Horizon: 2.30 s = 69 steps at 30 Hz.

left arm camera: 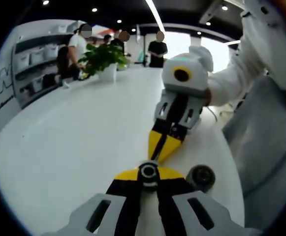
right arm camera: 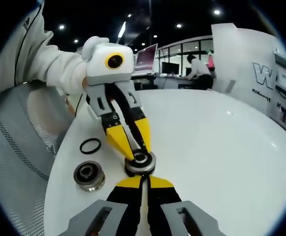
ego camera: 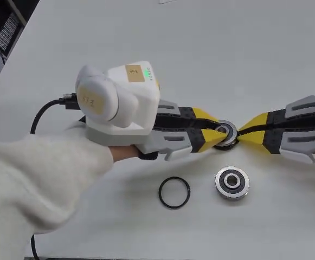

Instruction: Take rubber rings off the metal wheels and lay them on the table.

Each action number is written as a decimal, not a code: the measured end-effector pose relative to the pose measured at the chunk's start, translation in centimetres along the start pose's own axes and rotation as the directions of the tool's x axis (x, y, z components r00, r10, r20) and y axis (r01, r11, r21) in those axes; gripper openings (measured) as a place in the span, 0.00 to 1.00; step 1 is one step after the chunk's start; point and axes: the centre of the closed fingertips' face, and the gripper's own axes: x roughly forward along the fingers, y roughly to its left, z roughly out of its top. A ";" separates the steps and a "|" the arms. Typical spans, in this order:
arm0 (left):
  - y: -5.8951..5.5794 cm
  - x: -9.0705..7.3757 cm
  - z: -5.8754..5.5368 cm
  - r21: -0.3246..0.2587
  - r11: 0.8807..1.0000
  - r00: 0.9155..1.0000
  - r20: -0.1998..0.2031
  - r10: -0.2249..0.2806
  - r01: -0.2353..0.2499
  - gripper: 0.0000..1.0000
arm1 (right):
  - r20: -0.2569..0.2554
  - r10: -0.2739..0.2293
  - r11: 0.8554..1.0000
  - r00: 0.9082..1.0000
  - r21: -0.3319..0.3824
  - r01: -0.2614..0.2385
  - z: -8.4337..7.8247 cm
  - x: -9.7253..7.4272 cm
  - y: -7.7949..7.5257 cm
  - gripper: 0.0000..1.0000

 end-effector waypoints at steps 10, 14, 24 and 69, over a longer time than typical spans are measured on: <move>0.0 0.0 0.0 0.005 1.000 1.000 -0.001 0.005 -0.005 0.12 | 0.016 -0.051 0.992 0.999 0.115 0.049 0.1 0.0 -0.5 0.00; 0.1 0.0 0.0 0.001 1.000 1.000 0.000 0.010 -0.010 0.12 | 0.030 -0.080 0.984 0.996 0.162 0.075 0.1 0.0 -0.8 0.00; 0.2 -0.1 0.0 0.007 1.000 1.000 -0.001 0.015 -0.015 0.12 | 0.005 -0.123 0.985 0.992 0.119 0.121 0.1 0.0 -0.9 0.00; -0.5 0.2 0.0 0.039 0.999 1.000 0.008 -0.009 0.009 0.12 | 0.304 0.170 0.615 0.938 0.711 -0.342 1.9 -0.6 0.0 0.00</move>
